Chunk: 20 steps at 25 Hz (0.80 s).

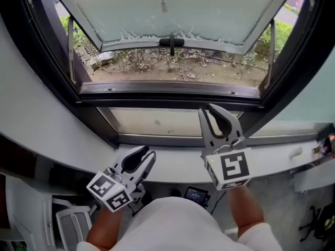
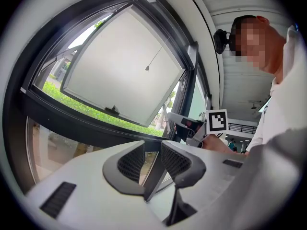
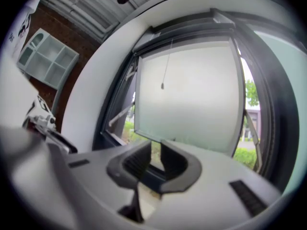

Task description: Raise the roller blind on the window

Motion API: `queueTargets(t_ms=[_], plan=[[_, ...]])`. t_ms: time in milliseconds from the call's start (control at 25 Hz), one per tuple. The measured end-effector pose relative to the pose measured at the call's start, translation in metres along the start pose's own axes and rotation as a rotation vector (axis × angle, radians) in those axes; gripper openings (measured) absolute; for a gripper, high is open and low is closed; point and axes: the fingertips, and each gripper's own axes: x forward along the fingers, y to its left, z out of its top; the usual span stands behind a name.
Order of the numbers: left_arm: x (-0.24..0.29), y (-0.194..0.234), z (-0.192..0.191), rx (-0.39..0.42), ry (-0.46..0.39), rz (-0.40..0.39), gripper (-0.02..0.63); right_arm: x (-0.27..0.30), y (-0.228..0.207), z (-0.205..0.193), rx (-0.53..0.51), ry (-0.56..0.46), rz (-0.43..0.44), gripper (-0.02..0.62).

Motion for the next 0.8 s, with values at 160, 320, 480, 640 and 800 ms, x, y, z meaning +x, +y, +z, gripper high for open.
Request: queueTargets(t_ms=[160,320,480,640,800], plan=[[0.002,-0.010,-0.008,-0.005,-0.007,0.026,0.120,-0.011,0.004,-0.033,0.038,0.054,0.041,0.069],[-0.004,-0.020,-0.018,-0.012,-0.006,0.038,0.120,-0.020,0.012,-0.060,0.076,0.099,0.069,0.069],[-0.015,-0.025,-0.029,-0.025,0.002,0.034,0.120,-0.037,0.025,-0.081,0.120,0.141,0.080,0.069],[-0.025,-0.027,-0.028,-0.027,-0.009,0.019,0.120,-0.051,0.041,-0.089,0.137,0.163,0.091,0.069],[-0.041,-0.034,-0.026,-0.015,-0.009,0.006,0.120,-0.066,0.058,-0.091,0.154,0.176,0.087,0.069]])
